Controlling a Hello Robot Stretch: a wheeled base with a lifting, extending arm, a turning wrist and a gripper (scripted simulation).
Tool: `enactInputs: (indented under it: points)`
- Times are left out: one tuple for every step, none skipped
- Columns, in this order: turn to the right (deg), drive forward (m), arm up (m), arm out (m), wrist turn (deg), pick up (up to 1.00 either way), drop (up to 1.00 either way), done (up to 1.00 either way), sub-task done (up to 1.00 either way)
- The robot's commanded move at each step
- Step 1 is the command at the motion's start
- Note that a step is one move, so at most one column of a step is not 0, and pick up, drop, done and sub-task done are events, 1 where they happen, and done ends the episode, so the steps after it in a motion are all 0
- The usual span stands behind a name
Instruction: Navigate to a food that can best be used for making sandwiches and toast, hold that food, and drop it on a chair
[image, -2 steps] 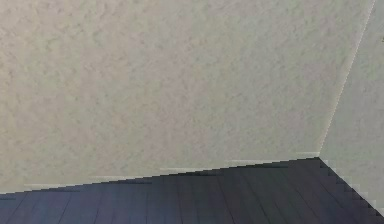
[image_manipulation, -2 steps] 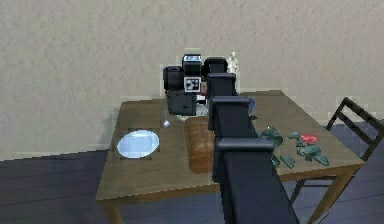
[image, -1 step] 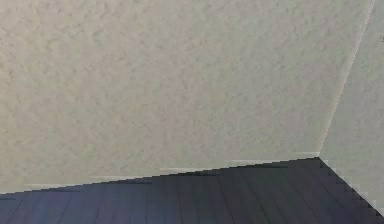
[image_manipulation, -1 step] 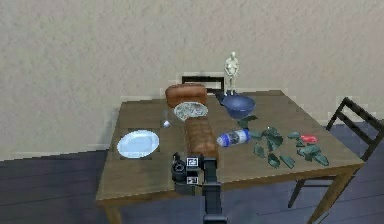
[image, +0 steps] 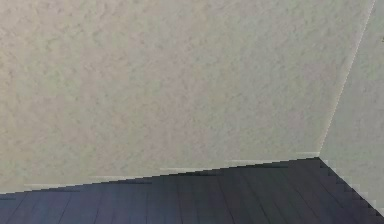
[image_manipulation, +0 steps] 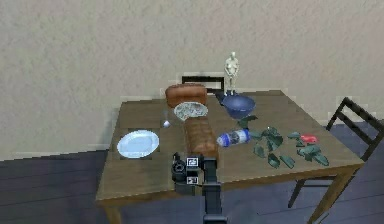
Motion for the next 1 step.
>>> enactInputs:
  points:
    - [0.0,0.0,0.1,0.0,0.0,0.0,0.0,0.0,0.0]
